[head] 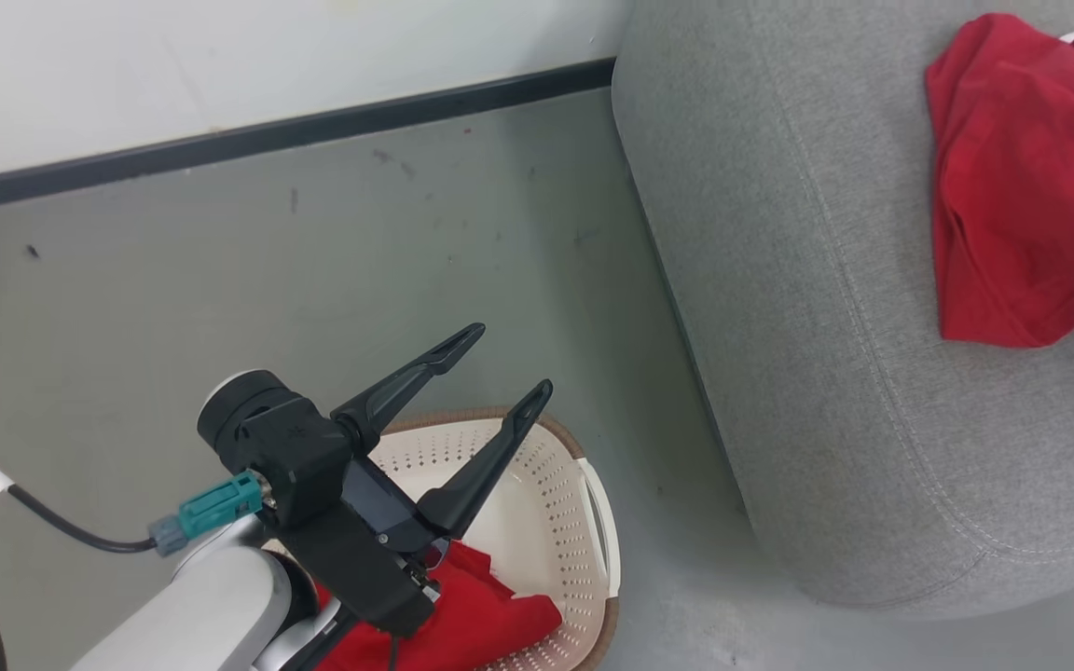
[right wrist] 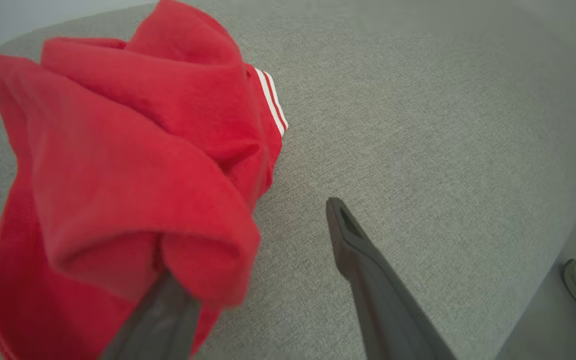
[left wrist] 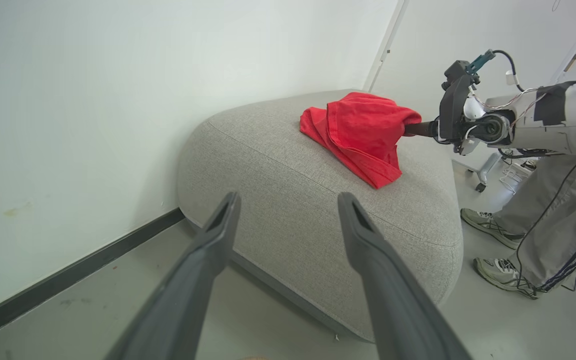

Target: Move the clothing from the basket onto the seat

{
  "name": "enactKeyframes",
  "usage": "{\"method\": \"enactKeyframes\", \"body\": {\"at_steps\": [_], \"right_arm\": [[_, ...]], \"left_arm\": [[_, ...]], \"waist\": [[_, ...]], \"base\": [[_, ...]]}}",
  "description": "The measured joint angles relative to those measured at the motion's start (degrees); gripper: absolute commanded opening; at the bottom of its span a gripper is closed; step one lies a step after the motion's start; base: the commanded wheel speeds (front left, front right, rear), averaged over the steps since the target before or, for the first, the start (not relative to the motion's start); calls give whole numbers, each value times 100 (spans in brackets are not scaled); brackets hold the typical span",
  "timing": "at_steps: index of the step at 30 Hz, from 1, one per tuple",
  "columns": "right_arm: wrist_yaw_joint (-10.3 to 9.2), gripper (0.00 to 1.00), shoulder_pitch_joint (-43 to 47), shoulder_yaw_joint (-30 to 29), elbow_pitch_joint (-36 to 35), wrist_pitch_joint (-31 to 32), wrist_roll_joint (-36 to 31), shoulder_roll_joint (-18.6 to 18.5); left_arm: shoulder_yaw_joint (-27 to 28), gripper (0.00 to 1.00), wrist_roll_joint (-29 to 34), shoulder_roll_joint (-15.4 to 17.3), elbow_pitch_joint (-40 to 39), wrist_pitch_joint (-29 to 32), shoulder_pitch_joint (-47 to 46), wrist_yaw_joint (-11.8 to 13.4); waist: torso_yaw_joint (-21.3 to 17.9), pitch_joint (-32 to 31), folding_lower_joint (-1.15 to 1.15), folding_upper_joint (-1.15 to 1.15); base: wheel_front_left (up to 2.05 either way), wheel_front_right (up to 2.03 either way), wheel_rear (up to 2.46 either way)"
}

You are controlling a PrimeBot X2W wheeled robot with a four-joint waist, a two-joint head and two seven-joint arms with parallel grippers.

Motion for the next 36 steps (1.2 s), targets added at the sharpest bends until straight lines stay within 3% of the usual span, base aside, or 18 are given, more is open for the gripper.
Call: {"method": "enactKeyframes", "body": {"at_steps": [11, 18, 26, 31, 36], "right_arm": [[223, 100, 133, 158, 310, 651, 62, 118], [348, 100, 388, 147, 342, 742, 101, -45], [660, 100, 890, 199, -568, 186, 140, 0], [661, 100, 1179, 223, -1212, -220, 31, -14], [498, 100, 1630, 137, -1766, -590, 25, -14]], "left_arm": [[-5, 100, -210, -104, 263, -219, 226, -1], [-12, 100, -271, -254, 419, -327, 332, 1], [91, 100, -380, -380, 731, -458, 648, 88], [203, 100, -542, -433, 818, -545, 815, 188], [326, 100, -579, -508, 933, -599, 954, 332]], "waist": [[-98, -546, 0, 0], [-153, -940, -1, 0], [-103, -1437, -1, 0], [-32, -1705, -1, -1], [111, -1920, -1, -1]], "base": [[0, 0, 0], [0, 0, 0], [0, 0, 0], [0, 0, 0], [0, 0, 0]]}}
